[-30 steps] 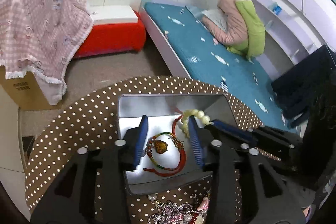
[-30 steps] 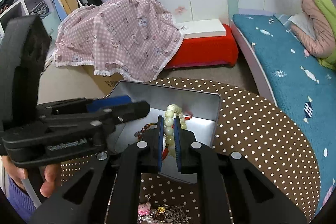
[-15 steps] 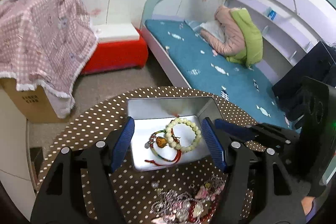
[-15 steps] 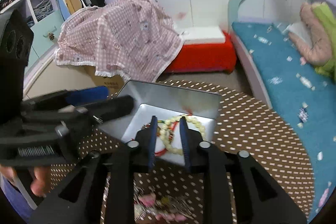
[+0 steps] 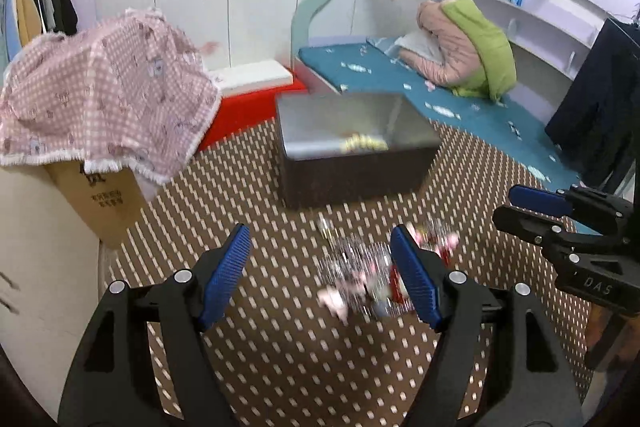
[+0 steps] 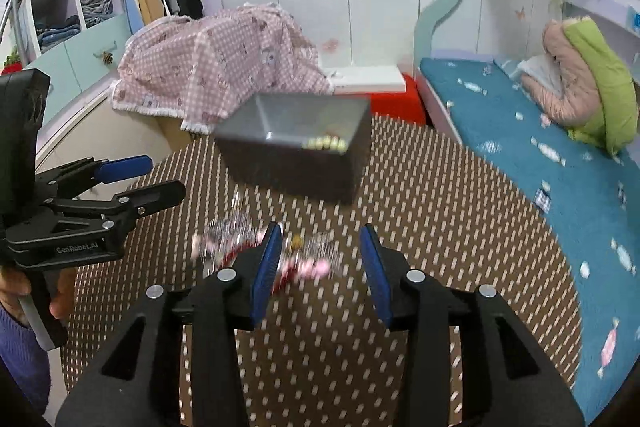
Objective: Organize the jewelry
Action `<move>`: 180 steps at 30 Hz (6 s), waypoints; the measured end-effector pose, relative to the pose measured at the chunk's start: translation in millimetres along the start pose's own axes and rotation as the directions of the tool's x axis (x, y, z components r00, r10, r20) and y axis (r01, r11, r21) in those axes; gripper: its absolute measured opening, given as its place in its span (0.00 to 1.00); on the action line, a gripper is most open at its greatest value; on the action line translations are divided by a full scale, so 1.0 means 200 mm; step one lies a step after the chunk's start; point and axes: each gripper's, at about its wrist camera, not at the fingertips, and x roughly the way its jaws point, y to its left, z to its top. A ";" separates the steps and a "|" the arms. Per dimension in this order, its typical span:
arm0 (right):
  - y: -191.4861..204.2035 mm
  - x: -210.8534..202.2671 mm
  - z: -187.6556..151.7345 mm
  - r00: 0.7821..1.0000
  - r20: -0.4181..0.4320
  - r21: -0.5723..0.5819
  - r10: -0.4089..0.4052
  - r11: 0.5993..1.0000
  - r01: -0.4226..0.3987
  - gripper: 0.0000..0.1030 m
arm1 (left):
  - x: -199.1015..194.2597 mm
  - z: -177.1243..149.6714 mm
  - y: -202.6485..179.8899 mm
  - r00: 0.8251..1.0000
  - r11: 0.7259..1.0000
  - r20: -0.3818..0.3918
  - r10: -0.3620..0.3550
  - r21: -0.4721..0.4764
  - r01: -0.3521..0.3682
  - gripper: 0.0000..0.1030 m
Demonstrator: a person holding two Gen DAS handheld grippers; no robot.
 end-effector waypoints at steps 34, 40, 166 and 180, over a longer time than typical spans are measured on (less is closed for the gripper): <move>0.11 0.13 -0.11 0.998 -0.065 0.041 -0.022 0.999 0.024 0.06 | 0.00 -0.18 0.12 0.999 0.994 -0.020 0.046 -0.095 -0.048 0.73; 0.09 -0.13 -0.05 0.999 0.043 0.038 0.016 0.999 -0.018 0.06 | -0.02 -0.17 0.10 1.000 0.995 -0.015 0.025 -0.093 -0.026 0.73; -0.01 0.00 -0.03 0.994 -0.008 0.097 0.109 0.989 -0.108 0.31 | 0.01 -0.10 -0.03 1.000 0.999 -0.012 0.026 0.039 -0.026 0.68; -0.12 -0.04 -0.17 0.993 -0.013 0.163 0.114 0.980 -0.110 0.39 | 0.20 -0.14 -0.28 0.993 0.985 -0.104 -0.061 0.155 0.077 0.50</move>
